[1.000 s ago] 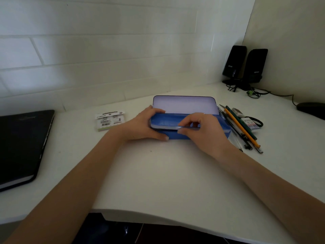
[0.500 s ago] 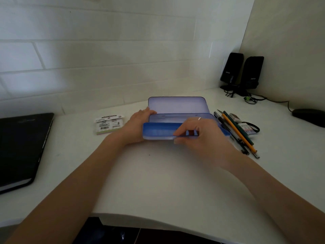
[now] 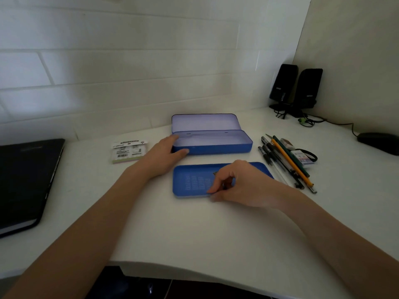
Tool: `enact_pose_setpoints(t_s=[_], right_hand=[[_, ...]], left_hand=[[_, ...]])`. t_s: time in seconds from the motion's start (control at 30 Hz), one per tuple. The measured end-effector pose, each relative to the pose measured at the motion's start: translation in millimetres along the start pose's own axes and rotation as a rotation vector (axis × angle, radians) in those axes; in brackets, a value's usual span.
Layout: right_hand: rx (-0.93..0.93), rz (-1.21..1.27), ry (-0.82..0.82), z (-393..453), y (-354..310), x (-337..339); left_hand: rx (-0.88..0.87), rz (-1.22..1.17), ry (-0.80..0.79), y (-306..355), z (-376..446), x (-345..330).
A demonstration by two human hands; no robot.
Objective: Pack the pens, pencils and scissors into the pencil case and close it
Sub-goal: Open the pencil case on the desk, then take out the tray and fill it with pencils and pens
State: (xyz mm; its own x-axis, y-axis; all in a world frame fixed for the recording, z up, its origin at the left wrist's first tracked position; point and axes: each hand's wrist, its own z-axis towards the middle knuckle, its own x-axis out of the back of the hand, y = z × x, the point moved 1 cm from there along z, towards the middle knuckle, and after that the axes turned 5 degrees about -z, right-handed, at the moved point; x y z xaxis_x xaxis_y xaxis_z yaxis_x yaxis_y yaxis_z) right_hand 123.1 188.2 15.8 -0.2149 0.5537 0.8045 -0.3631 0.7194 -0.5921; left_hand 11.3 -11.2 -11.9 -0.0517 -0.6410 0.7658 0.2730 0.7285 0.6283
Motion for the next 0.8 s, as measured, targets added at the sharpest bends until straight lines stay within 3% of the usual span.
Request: enact_pose_setpoints(t_s=[0.37, 0.6, 0.7, 0.8], right_hand=[[-0.030, -0.031, 0.113, 3.4, 9.1, 6.3], [-0.351, -0.235, 0.639, -1.3, 58.3, 54.9], [-0.570, -0.429, 0.710, -10.1, 84.3, 68.2], [-0.711, -0.415, 0.668, -13.9, 98.5, 71.2]], left_hand=[[-0.145, 0.093, 0.059, 12.4, -10.6, -10.5], [-0.406, 0.109, 0.182, 23.4, -15.9, -12.0], [-0.469, 0.075, 0.265, 29.1, -16.0, -9.6], [-0.556, 0.069, 0.363, 35.2, -19.4, -6.1]])
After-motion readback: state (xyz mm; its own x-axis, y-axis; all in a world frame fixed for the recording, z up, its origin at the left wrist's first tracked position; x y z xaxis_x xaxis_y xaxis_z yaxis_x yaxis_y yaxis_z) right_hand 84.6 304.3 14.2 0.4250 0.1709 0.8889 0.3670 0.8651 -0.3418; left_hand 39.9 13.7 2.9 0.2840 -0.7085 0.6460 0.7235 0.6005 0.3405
